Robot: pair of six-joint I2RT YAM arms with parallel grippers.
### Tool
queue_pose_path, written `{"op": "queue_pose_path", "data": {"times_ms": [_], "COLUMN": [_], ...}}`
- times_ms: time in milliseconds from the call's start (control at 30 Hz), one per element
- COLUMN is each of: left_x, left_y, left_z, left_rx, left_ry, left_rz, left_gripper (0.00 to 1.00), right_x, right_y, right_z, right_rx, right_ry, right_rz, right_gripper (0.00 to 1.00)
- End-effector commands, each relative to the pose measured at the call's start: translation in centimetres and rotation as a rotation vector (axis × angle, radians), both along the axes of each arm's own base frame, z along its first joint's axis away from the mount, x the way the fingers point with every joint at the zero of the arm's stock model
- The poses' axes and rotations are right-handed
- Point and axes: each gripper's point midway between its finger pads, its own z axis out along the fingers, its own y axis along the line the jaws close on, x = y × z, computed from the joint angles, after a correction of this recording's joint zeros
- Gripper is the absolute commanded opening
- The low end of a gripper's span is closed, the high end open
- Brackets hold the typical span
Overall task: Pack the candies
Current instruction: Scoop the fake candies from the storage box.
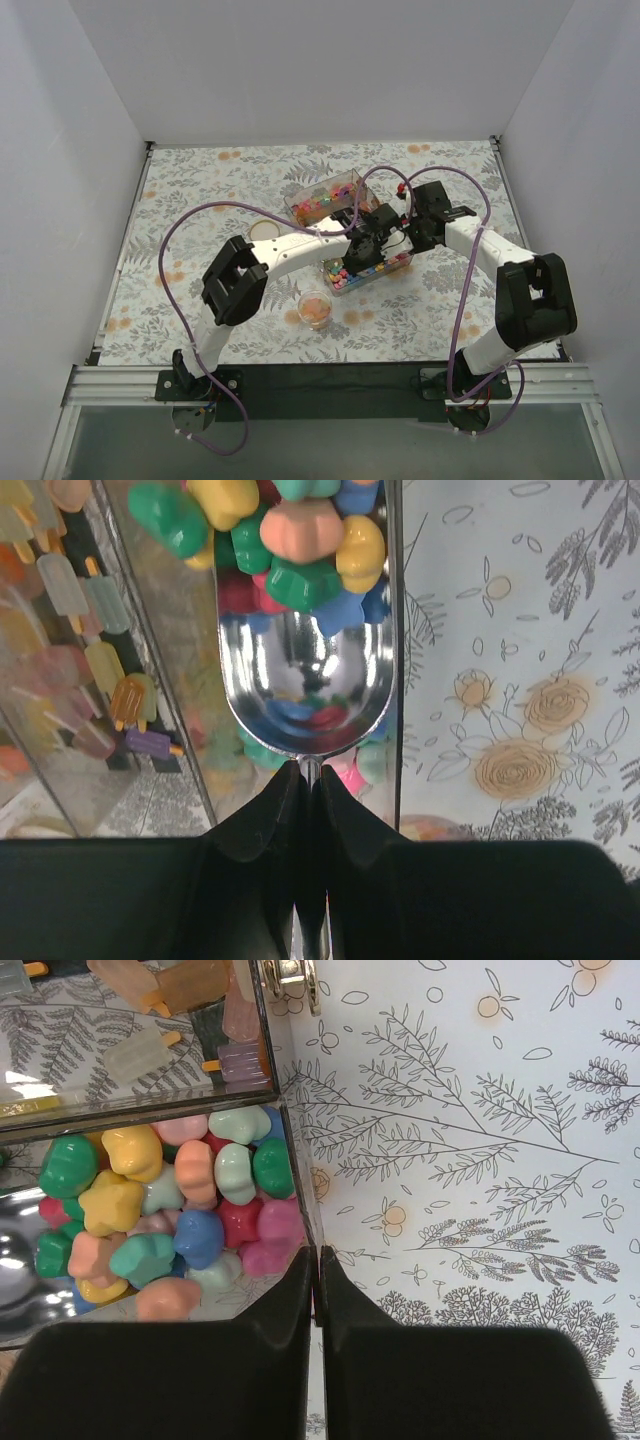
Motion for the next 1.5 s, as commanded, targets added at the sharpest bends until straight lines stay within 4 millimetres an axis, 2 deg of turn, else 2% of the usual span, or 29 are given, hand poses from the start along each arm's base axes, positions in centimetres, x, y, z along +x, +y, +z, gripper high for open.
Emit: {"op": "queue_pose_path", "data": {"times_ms": [0, 167, 200, 400, 567, 967, 1467], "left_x": [-1.7, -1.1, -1.3, -0.9, -0.9, -0.8, -1.3], "left_y": [-3.6, -3.7, -3.2, -3.3, -2.8, -2.0, -0.5], "left_z": [-1.4, -2.0, -2.4, -2.5, -1.7, 1.5, 2.7], "left_rx": [-0.146, -0.196, -0.199, -0.257, -0.301, -0.418, -0.526], "left_ry": [0.066, 0.062, 0.075, 0.053, 0.033, -0.061, -0.095], "left_rz": [-0.087, -0.061, -0.051, -0.034, -0.023, -0.032, -0.029], "left_gripper": [0.0, 0.0, 0.0, 0.0, 0.0, 0.0, 0.0], "right_x": [0.4, 0.3, 0.3, 0.5, 0.5, 0.7, 0.8], "right_y": [3.4, 3.4, 3.4, 3.2, 2.9, 1.8, 1.4], "right_z": [0.5, 0.2, 0.1, 0.3, 0.3, 0.4, 0.5], "right_rx": [0.154, 0.156, 0.157, 0.149, 0.134, 0.097, 0.085], "right_ry": [-0.029, -0.026, -0.024, -0.033, -0.043, -0.057, -0.062], "right_rz": [0.023, 0.016, 0.014, 0.008, 0.001, -0.034, -0.046], "right_gripper": [0.01, 0.01, 0.01, 0.01, 0.01, 0.01, 0.01]}}
